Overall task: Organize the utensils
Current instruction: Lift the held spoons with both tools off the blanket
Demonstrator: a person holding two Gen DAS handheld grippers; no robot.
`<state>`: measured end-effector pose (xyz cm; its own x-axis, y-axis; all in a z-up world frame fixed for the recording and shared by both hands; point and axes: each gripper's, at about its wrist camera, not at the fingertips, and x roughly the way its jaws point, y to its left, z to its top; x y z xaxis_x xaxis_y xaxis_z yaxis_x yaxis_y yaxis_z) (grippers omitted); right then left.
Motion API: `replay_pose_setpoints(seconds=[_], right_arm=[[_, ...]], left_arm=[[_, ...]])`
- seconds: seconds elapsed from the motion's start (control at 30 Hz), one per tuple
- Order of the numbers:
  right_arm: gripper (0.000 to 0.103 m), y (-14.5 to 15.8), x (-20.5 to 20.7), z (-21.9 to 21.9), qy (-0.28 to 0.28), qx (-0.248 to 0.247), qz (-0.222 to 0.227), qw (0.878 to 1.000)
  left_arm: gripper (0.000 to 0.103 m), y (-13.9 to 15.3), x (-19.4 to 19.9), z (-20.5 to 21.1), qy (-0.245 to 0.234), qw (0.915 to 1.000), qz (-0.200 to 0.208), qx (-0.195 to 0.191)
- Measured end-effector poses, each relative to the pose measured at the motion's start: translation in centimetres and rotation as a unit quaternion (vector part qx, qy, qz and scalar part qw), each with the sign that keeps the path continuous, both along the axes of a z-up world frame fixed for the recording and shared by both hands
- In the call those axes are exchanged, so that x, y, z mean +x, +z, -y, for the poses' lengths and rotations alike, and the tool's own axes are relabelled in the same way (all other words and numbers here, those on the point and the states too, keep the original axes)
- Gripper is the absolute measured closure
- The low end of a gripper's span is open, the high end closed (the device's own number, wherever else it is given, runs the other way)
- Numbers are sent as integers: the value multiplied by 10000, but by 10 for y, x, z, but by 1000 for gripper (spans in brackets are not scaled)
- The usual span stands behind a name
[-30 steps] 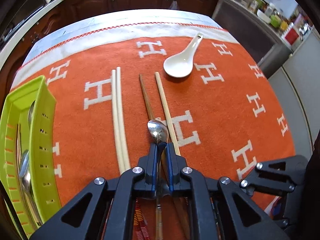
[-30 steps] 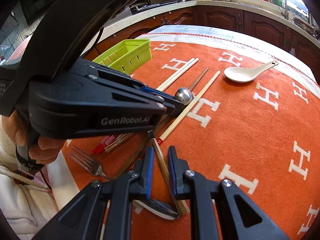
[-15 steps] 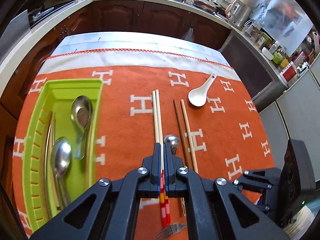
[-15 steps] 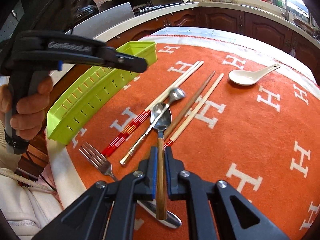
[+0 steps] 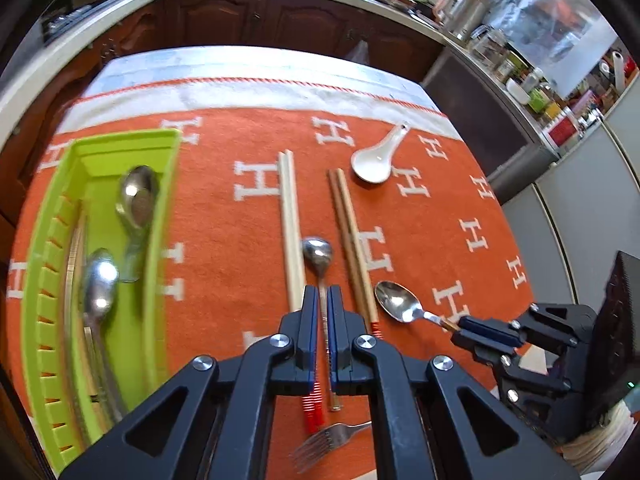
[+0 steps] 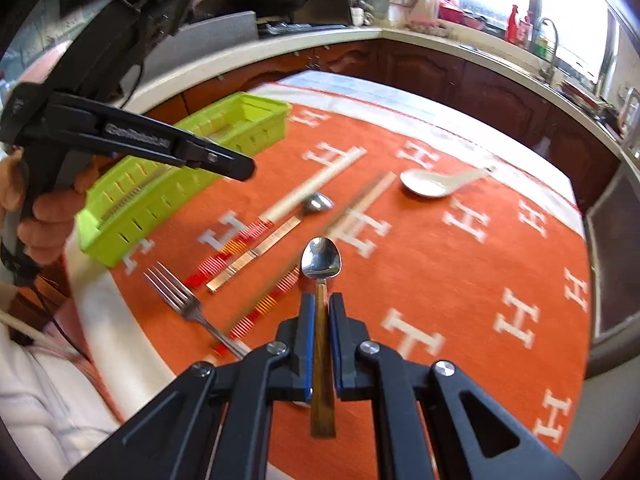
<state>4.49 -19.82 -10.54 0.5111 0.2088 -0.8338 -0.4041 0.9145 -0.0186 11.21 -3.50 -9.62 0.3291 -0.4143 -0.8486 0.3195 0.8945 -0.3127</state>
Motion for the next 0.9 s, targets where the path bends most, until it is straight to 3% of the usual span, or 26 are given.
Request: replay_pose_setpoints(seconds=[0.27,0.5,0.9], right_arm=[[96,-28,11,19,-326,173,-646,9972],[96,-29,14,25,-425,390,-681,9960],[94,-30,19,41,-571,796,-871,9914]], left_arm=[[100,-30,11,23,-123,9994,-338,-6],[97,-48,23,26,81,9987,-482,168],[89,-52,44,29,212,9971,-689,-252]])
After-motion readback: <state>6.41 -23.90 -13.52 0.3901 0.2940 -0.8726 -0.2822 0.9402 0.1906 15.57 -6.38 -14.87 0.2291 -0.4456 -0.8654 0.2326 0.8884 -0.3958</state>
